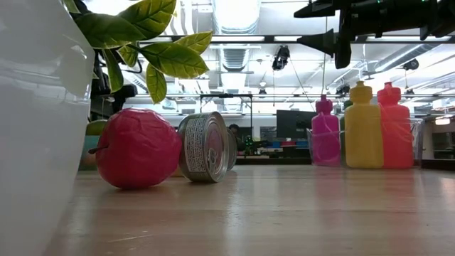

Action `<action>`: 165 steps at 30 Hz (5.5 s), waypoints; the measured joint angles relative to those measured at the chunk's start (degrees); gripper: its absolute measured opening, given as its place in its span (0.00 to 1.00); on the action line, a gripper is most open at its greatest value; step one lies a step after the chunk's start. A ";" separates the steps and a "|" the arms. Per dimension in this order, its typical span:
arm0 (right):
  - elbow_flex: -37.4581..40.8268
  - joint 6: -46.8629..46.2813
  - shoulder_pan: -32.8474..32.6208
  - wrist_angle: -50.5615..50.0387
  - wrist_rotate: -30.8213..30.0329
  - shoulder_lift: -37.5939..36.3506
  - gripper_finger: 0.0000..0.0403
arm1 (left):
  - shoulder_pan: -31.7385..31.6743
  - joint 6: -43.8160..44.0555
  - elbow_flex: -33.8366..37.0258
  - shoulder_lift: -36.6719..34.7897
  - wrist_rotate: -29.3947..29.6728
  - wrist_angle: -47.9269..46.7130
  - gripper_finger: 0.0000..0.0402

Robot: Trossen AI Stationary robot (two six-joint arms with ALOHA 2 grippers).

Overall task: Pick & Place Food Item
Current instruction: Put the green pear into the green bin, then put the red apple into the green bin

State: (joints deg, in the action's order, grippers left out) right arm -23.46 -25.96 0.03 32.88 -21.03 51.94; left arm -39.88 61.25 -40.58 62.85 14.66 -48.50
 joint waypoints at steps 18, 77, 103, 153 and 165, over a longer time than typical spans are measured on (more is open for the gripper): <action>0.00 0.00 -0.01 -0.02 0.01 0.00 0.69 | 0.24 -1.43 -1.65 -0.61 -2.17 0.16 0.98; 0.00 0.00 0.00 0.00 0.00 0.02 0.69 | 63.41 -37.52 -1.38 -3.38 -5.73 28.12 0.98; 0.00 0.00 -0.01 0.00 0.01 0.02 0.69 | 63.42 -35.92 -1.38 2.55 -10.38 28.98 0.98; 0.00 0.00 0.00 -0.04 0.00 0.02 0.69 | 58.93 -43.29 -1.41 28.46 -17.58 48.51 0.98; 0.00 -0.01 -0.01 -0.04 0.01 0.02 0.69 | 58.53 -43.28 -1.36 29.62 -18.34 48.67 0.98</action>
State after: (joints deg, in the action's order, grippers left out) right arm -23.46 -25.96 0.01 32.84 -21.02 51.96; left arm 18.65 17.98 -41.93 92.47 -3.68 0.16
